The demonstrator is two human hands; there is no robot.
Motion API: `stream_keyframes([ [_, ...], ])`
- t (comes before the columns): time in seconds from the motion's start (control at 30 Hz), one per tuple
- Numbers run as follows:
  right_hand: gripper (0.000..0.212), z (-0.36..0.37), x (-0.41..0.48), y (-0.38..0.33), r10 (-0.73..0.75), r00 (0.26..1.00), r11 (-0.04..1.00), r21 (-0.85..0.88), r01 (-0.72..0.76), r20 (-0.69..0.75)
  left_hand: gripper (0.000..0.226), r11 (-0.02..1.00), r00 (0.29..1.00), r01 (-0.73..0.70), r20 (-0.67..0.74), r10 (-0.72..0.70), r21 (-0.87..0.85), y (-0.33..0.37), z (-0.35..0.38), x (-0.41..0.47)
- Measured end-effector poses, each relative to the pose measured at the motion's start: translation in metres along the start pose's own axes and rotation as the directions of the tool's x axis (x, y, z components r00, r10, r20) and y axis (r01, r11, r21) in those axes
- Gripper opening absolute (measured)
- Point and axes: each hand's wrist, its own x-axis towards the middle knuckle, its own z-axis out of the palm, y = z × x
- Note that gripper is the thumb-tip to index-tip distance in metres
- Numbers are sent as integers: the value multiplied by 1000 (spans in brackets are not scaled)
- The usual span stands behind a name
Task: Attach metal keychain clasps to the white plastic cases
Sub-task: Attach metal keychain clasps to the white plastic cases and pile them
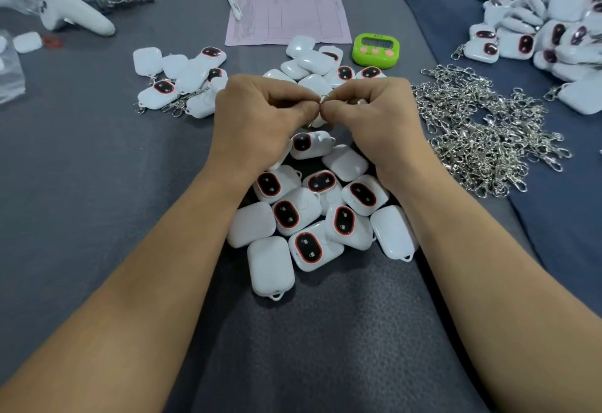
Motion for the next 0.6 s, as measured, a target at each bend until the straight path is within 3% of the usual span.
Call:
stream_keyframes([
  [0.13,12,0,0,1,-16,998,998,-67,20,59,25,1000,999,7,35,-7,-13,-2,-3,1],
  [0.33,15,1,0,0,-60,998,985,-163,62,21,12,984,996,-83,42,77,157,-2,-2,-2],
  [0.6,17,-3,2,2,-59,998,992,-111,59,5,20,996,998,-17,56,12,89,0,-3,1],
])
